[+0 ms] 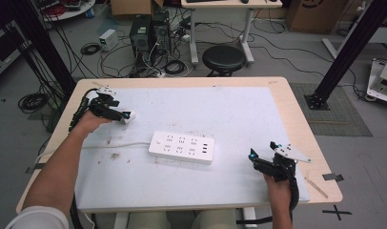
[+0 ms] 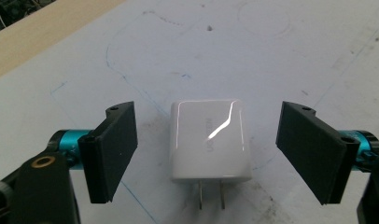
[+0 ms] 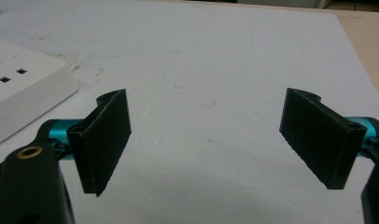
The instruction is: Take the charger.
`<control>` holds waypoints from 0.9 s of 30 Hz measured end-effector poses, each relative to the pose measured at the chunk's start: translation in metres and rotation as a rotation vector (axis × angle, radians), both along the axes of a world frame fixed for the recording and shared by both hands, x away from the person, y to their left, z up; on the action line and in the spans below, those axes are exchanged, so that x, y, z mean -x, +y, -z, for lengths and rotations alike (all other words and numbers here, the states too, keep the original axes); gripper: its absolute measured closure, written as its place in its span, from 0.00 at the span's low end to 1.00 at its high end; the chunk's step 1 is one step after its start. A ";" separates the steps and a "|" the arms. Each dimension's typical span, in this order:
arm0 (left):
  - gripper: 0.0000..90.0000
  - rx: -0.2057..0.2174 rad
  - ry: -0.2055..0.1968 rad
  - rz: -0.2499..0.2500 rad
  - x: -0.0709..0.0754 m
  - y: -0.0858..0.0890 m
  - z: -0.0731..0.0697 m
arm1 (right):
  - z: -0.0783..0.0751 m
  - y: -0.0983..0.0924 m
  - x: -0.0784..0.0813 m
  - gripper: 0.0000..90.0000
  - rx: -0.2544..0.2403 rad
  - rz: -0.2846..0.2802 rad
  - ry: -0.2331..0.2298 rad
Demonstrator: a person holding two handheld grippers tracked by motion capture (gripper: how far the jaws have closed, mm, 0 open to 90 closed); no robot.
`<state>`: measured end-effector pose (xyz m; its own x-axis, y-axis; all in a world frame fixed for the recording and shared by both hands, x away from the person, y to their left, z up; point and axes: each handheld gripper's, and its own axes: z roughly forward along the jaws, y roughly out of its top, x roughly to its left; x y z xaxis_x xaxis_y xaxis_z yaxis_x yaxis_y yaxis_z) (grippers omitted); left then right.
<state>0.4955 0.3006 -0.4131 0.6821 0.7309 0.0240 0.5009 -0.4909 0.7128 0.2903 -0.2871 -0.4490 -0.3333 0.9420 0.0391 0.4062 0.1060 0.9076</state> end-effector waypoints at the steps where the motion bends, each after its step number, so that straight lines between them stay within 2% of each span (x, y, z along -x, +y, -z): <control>1: 0.23 -0.010 0.005 0.003 -0.001 -0.001 0.002 | 0.000 0.000 0.000 0.19 0.002 0.002 0.002; 6: 0.23 -0.022 0.045 -0.010 -0.007 -0.003 0.013 | 0.000 0.000 -0.001 0.19 0.003 -0.005 0.010; 13: 0.24 -0.041 0.071 -0.013 -0.012 -0.009 0.026 | 0.000 -0.001 -0.002 0.19 -0.003 -0.010 0.017; 17: 0.27 -0.044 0.075 0.000 -0.012 -0.010 0.026 | 0.000 -0.001 -0.002 0.19 -0.005 -0.009 0.019; 21: 0.40 -0.044 0.076 0.029 -0.010 -0.012 0.024 | 0.000 -0.001 -0.002 0.19 -0.003 -0.011 0.019; 24: 0.47 -0.044 0.079 0.028 -0.009 -0.012 0.023 | 0.000 -0.001 -0.002 0.19 -0.001 -0.013 0.016; 27: 0.47 -0.052 0.088 0.009 -0.008 -0.014 0.022 | 0.000 -0.001 -0.002 0.19 -0.004 -0.013 0.015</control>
<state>0.5037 0.2865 -0.4348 0.6895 0.7242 0.0017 0.5561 -0.5309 0.6395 0.2919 -0.2877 -0.4491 -0.3451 0.9373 0.0483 0.4185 0.1077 0.9018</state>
